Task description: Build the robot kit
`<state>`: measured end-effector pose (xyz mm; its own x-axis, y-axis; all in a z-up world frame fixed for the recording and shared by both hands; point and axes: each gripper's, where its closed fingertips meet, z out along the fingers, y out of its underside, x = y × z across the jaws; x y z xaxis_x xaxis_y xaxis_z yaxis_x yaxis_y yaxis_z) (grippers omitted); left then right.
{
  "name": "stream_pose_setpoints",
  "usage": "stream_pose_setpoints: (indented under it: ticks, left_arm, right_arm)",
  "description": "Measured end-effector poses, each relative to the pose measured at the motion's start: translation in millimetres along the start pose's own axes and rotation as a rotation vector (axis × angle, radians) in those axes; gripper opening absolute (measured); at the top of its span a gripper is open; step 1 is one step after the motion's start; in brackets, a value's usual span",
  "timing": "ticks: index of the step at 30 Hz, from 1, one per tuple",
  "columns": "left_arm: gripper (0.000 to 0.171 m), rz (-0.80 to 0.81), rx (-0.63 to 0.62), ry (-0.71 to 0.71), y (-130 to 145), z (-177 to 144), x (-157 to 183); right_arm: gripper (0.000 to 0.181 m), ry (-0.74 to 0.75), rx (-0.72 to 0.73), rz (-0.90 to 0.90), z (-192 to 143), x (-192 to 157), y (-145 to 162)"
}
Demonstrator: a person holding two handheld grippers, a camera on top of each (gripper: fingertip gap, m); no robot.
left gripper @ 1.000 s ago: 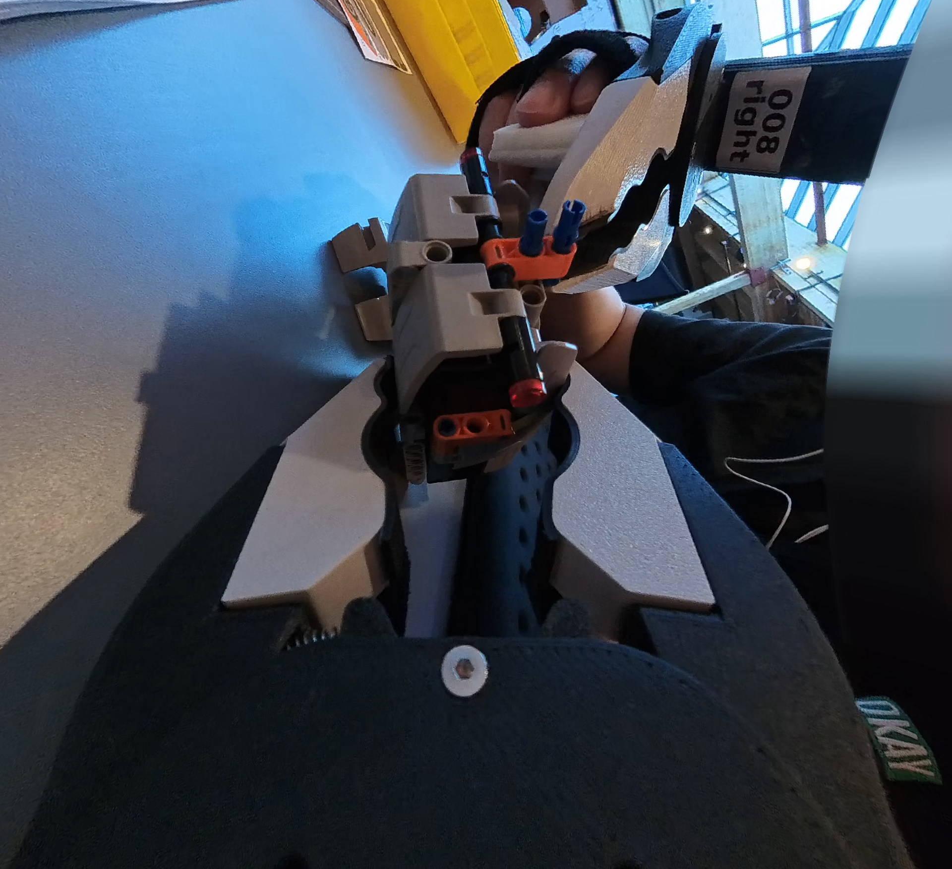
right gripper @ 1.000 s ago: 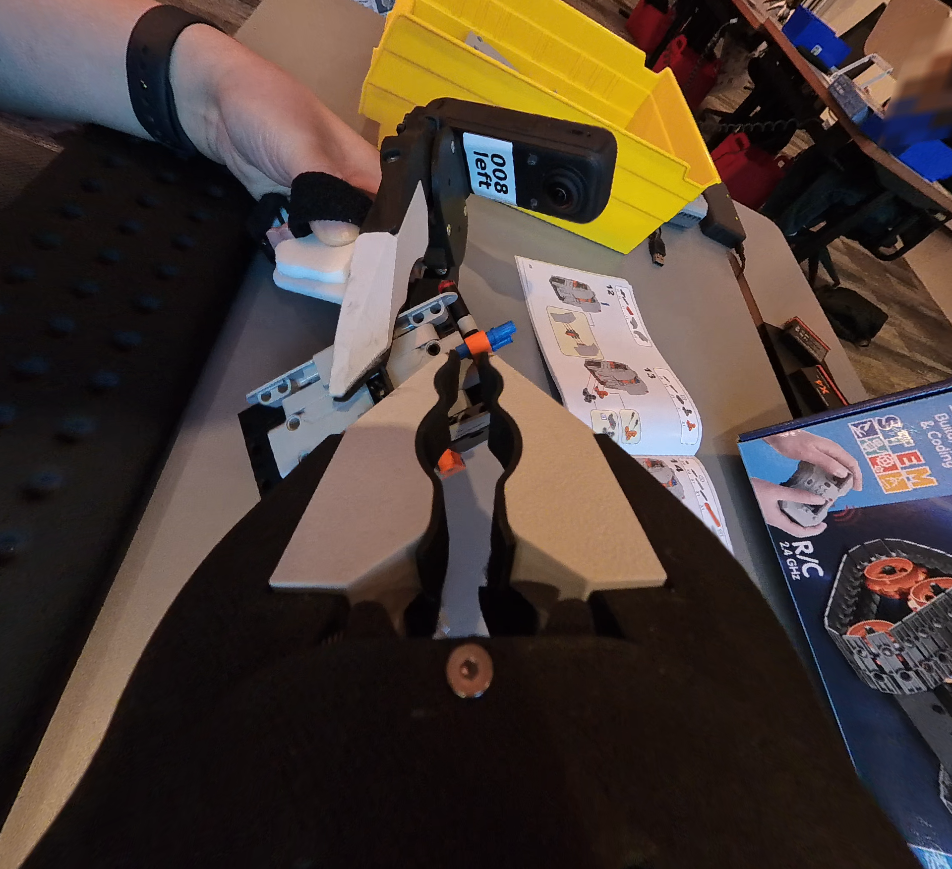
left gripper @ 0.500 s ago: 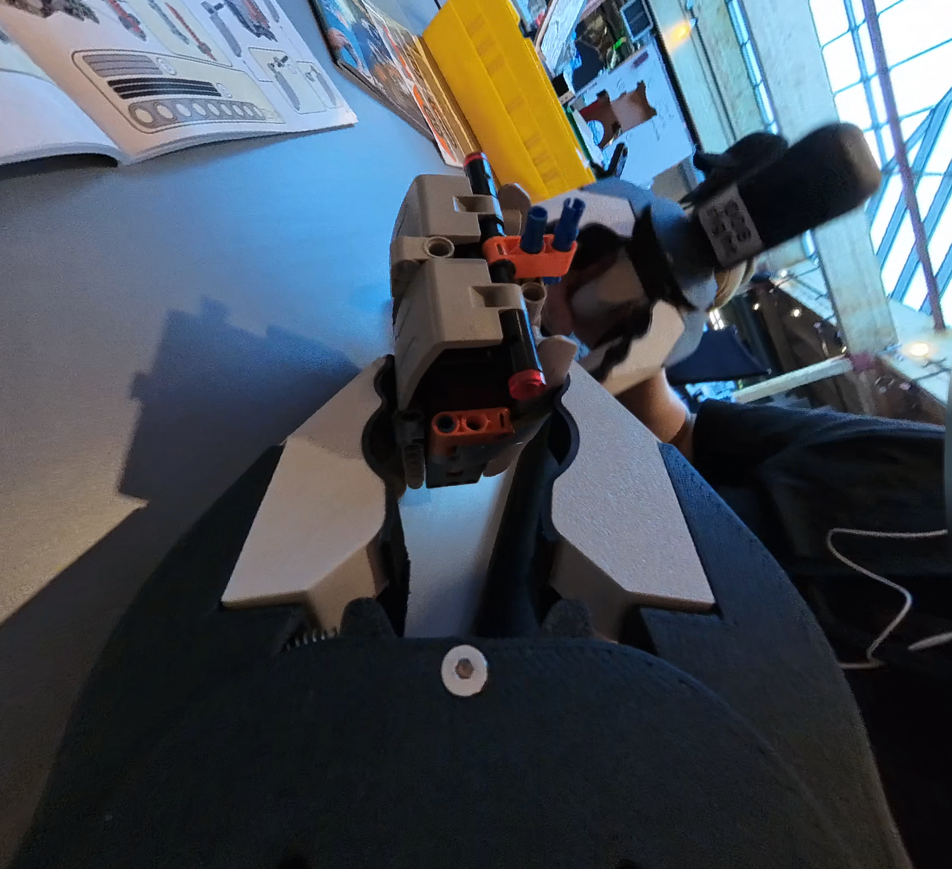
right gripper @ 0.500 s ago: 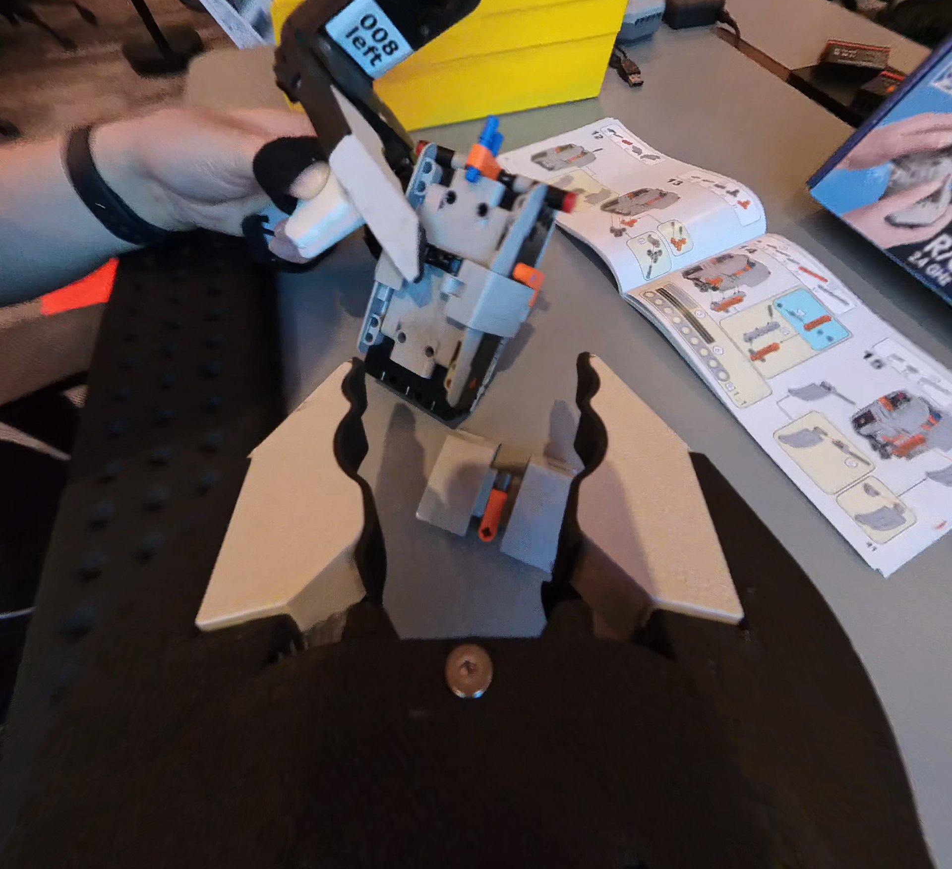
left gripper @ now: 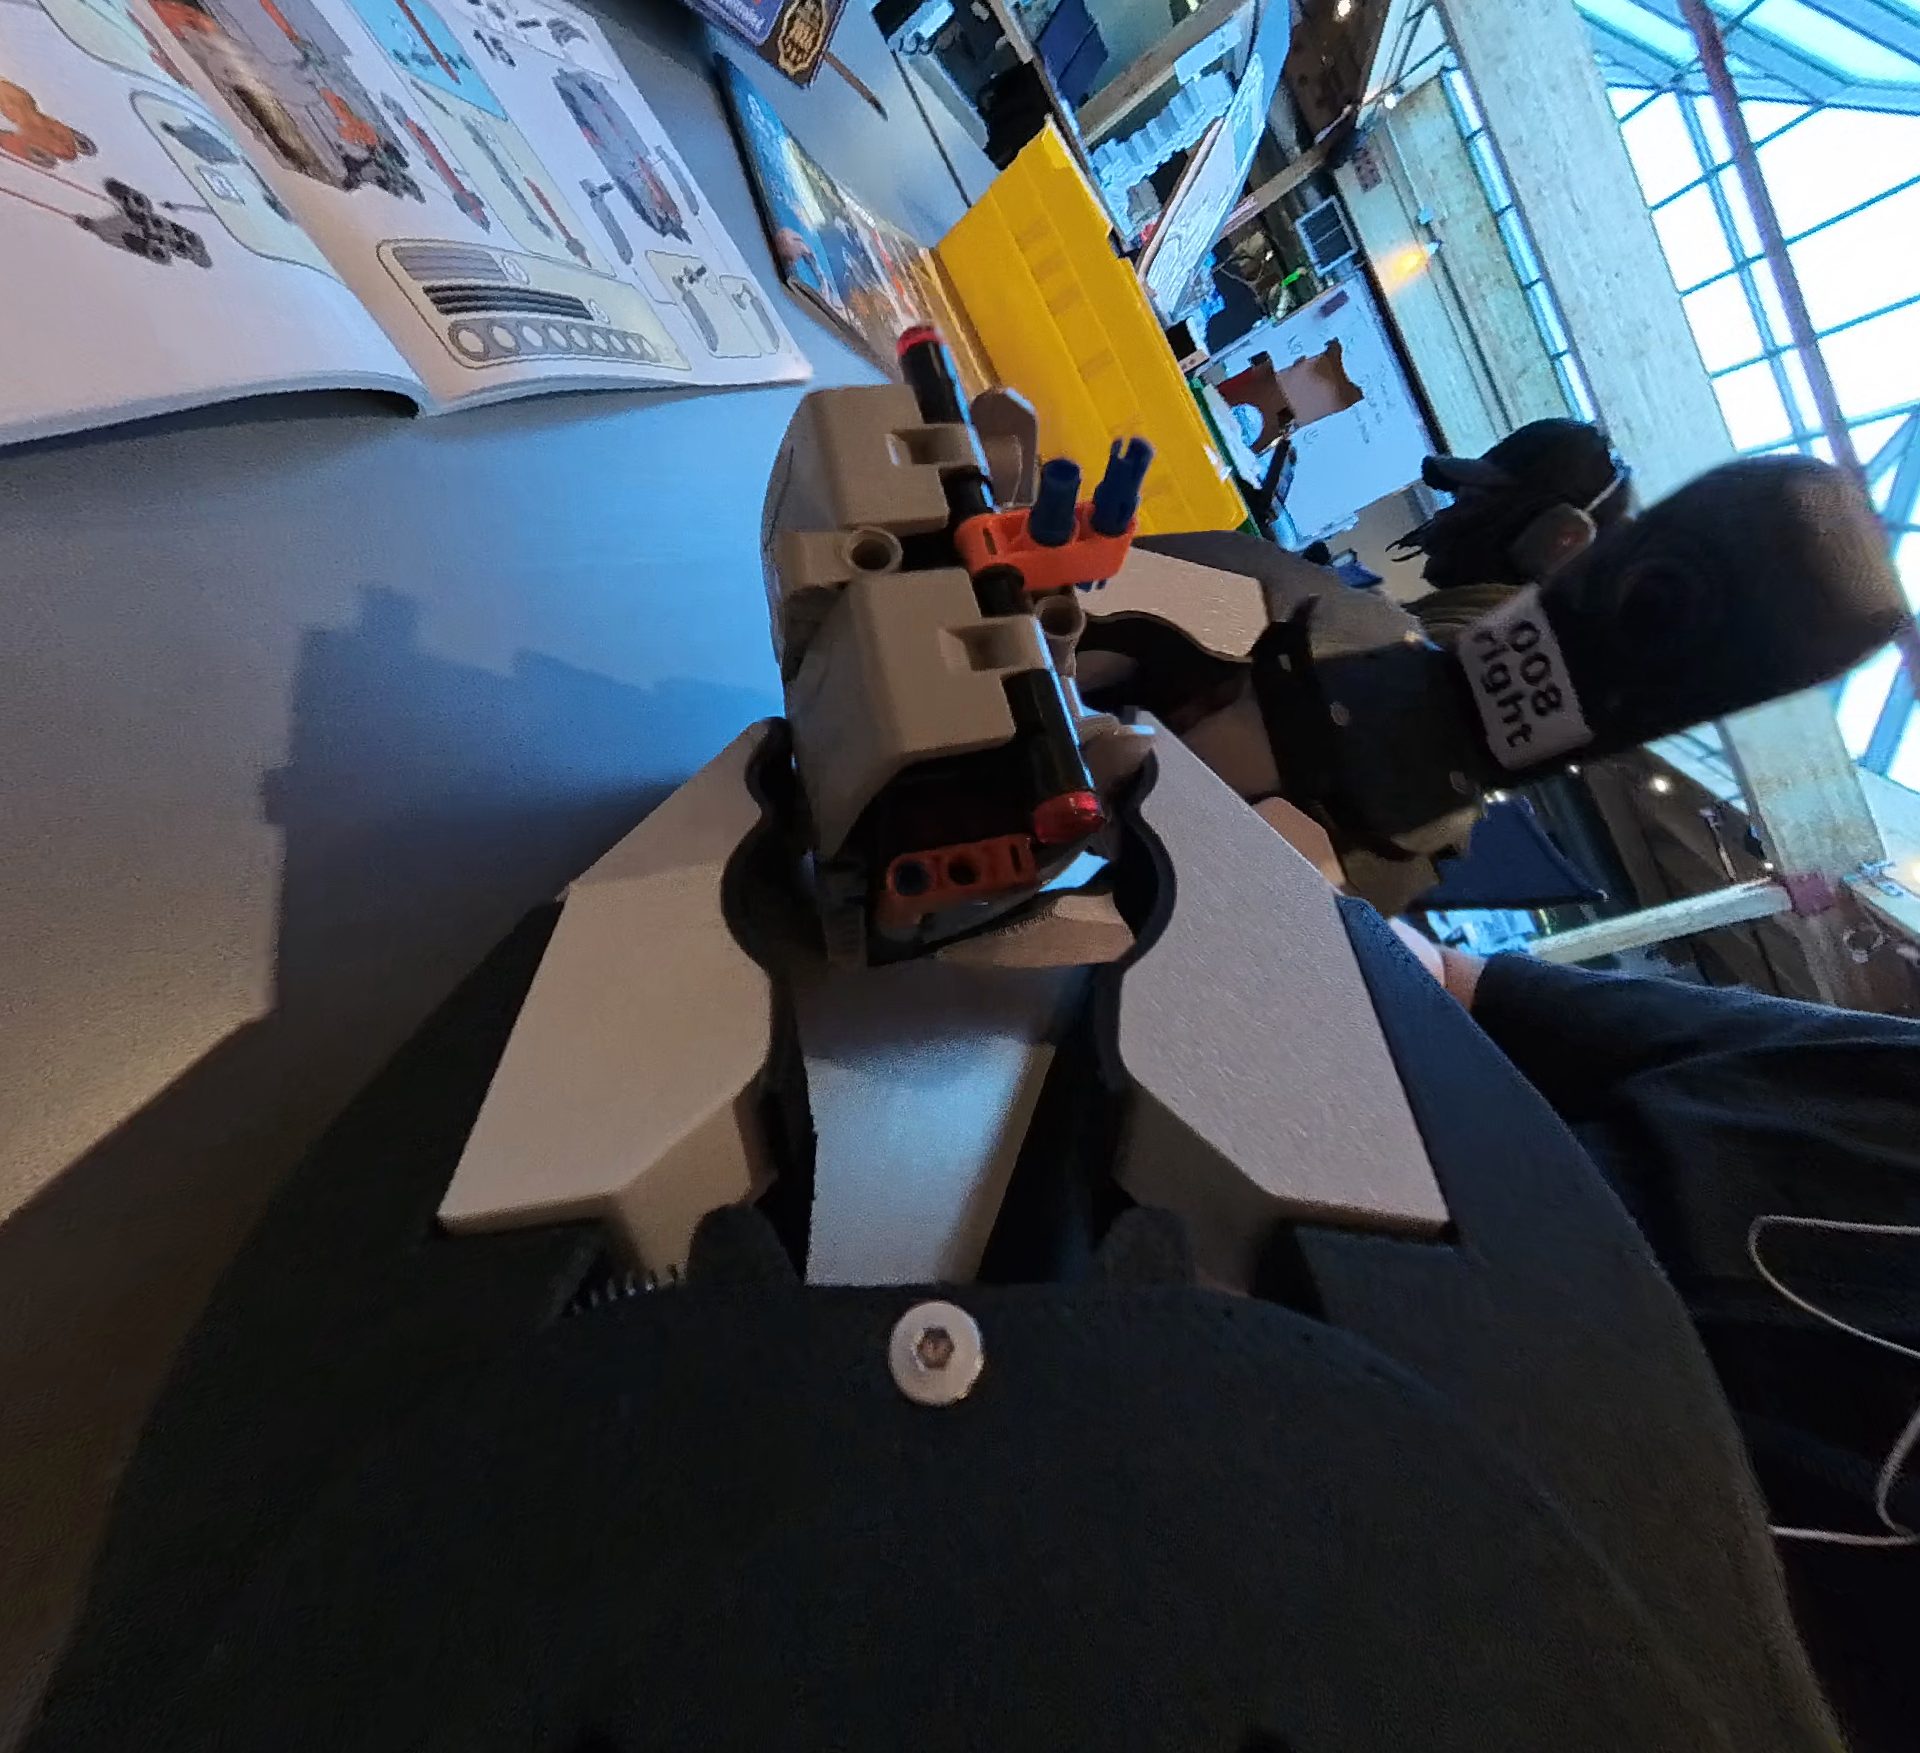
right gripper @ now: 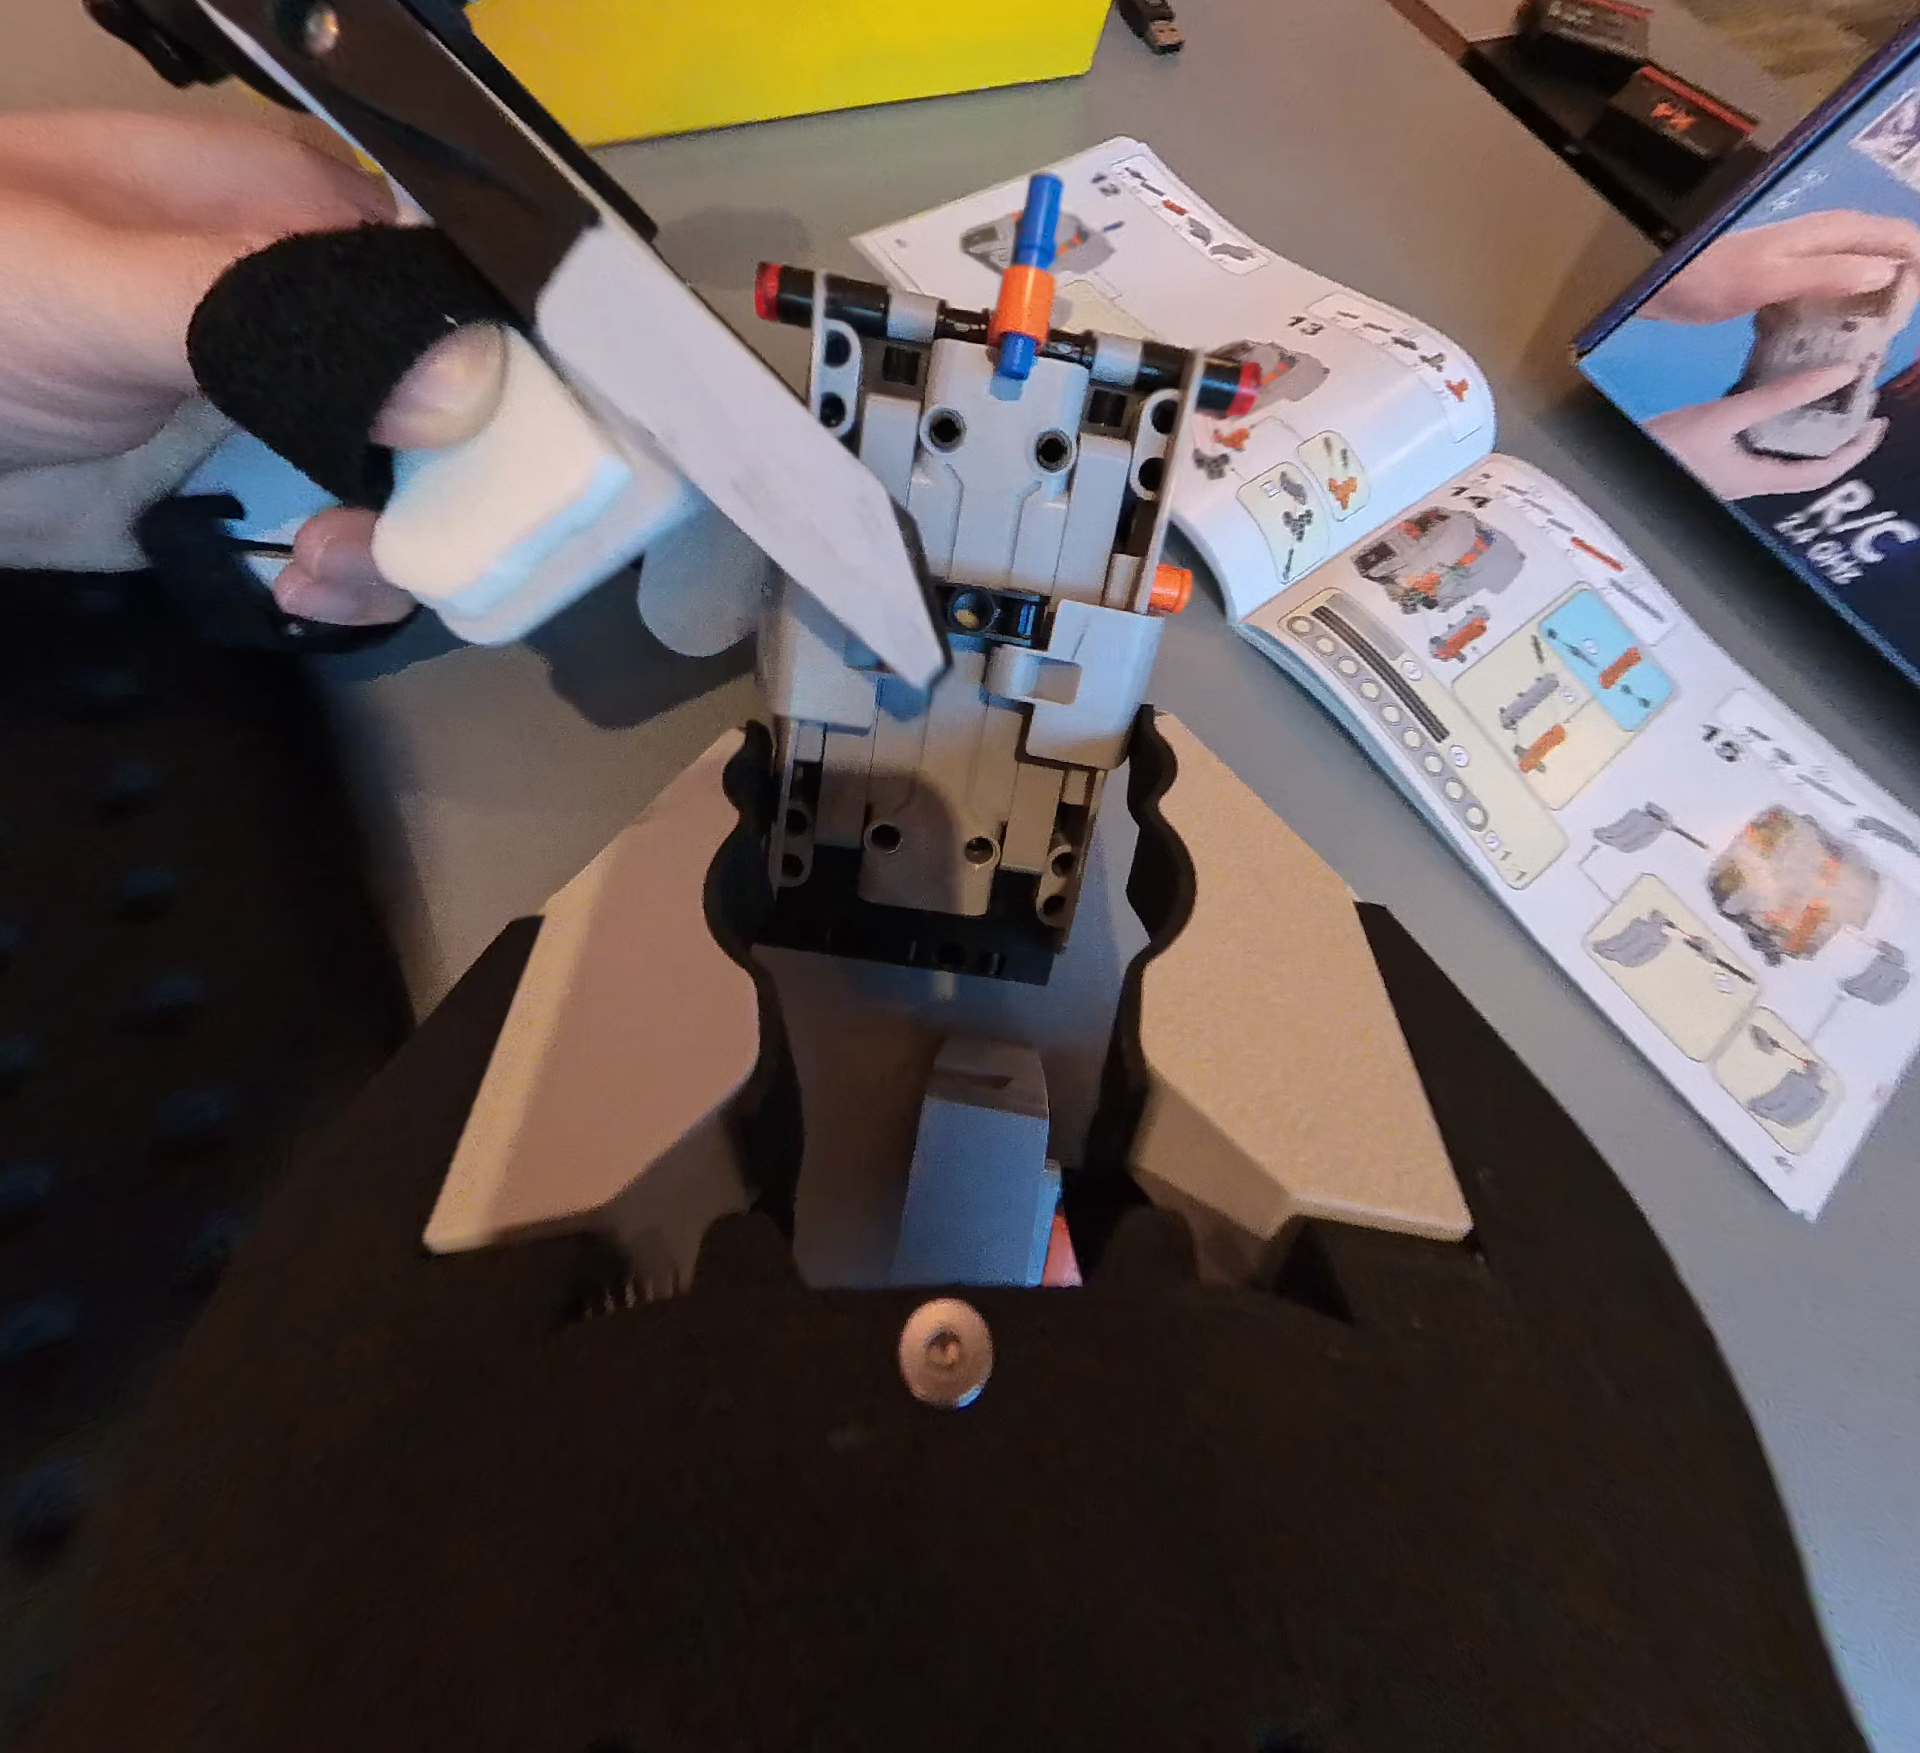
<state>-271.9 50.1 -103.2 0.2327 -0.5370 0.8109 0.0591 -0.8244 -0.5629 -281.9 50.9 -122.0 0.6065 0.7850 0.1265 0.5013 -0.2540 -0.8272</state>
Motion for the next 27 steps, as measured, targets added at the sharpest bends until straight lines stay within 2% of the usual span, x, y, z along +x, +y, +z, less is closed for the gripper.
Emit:
stream_pose_setpoints:
  ticks: [4, 7, 12, 14, 18, 19, 20, 21, 22, 25, 27]
  left_arm:
    - [0.070, -0.052, 0.019, 0.030, -4.7, -15.2, -3.9]
    - [0.074, -0.155, -0.027, 0.071, -1.4, -26.7, -9.5]
    - [0.055, -0.267, -0.096, 0.080, 4.5, -40.6, -22.0]
    - [0.040, -0.286, -0.099, 0.101, 3.7, -47.1, -20.2]
    - [0.041, -0.290, -0.122, 0.114, 10.1, -56.2, -15.7]
    - [0.041, -0.287, -0.141, 0.115, 14.3, -56.3, -14.1]
    - [0.041, -0.277, -0.155, 0.111, 17.7, -55.7, -12.8]
    - [0.042, -0.259, -0.163, 0.094, 20.1, -54.7, -13.3]
    - [0.043, -0.237, -0.167, 0.072, 20.9, -54.0, -14.5]
    - [0.046, -0.178, -0.164, 0.022, 19.1, -52.9, -15.9]
    - [0.046, -0.139, -0.156, -0.030, 18.0, -52.8, -18.4]
  right_arm:
    - [0.067, -0.111, -0.036, 0.022, -2.3, 0.5, 7.8]
    - [0.066, -0.208, -0.061, 0.043, -1.2, -0.2, 13.0]
    - [0.065, -0.344, -0.103, -0.020, -0.8, -1.5, 19.1]
    - [0.067, -0.393, -0.129, -0.079, -1.0, -3.5, 22.8]
    - [0.066, -0.510, -0.111, -0.172, -2.7, -12.7, 22.2]
    - [0.066, -0.514, -0.108, -0.187, -3.2, -11.7, 21.6]
    - [0.074, -0.500, -0.092, -0.212, -5.1, -7.8, 19.6]
    - [0.092, -0.467, -0.073, -0.212, -8.9, 0.5, 16.8]
    - [0.097, -0.436, -0.077, -0.175, -16.3, 11.7, 16.8]
    - [0.096, -0.271, -0.105, 0.010, -47.4, 52.6, 29.1]
    - [0.101, -0.176, -0.117, 0.138, -63.4, 59.6, 45.2]
